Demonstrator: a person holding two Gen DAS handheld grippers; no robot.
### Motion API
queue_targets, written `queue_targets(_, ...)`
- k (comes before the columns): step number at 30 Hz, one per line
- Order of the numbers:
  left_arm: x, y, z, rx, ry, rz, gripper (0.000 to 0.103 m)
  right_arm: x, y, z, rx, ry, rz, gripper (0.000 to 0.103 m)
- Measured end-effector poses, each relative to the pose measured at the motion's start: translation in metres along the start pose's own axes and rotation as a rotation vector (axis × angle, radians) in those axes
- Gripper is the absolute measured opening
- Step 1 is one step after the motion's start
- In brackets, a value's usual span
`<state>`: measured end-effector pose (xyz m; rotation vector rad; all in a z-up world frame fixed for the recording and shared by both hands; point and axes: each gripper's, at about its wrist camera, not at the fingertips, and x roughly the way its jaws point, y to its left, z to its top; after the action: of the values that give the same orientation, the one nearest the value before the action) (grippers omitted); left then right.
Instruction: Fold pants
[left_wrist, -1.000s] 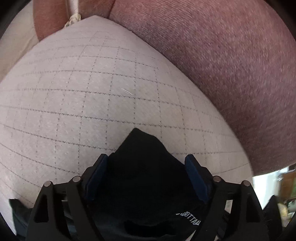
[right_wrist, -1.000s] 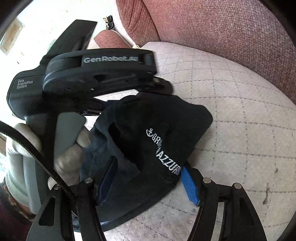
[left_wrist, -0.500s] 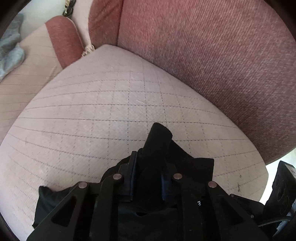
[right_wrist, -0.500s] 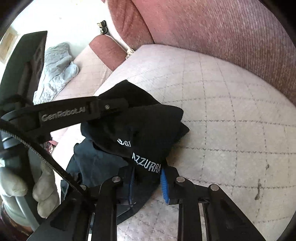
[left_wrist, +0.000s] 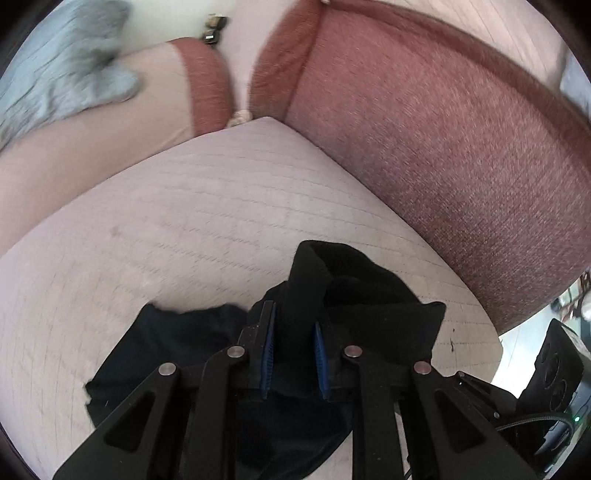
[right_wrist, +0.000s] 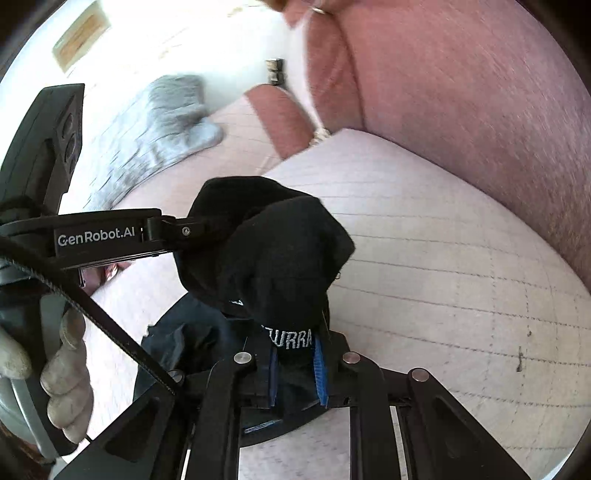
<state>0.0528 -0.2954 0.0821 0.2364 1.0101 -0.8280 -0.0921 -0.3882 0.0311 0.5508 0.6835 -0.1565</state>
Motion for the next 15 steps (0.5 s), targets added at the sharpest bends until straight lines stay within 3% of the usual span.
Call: queue_targets(15, -0.034, 0.114, -0.056, -0.266, -0.026, 0.005, 0.017, 0.02, 0.112, -0.046, -0.312, 0.039, 0.048, 0.017)
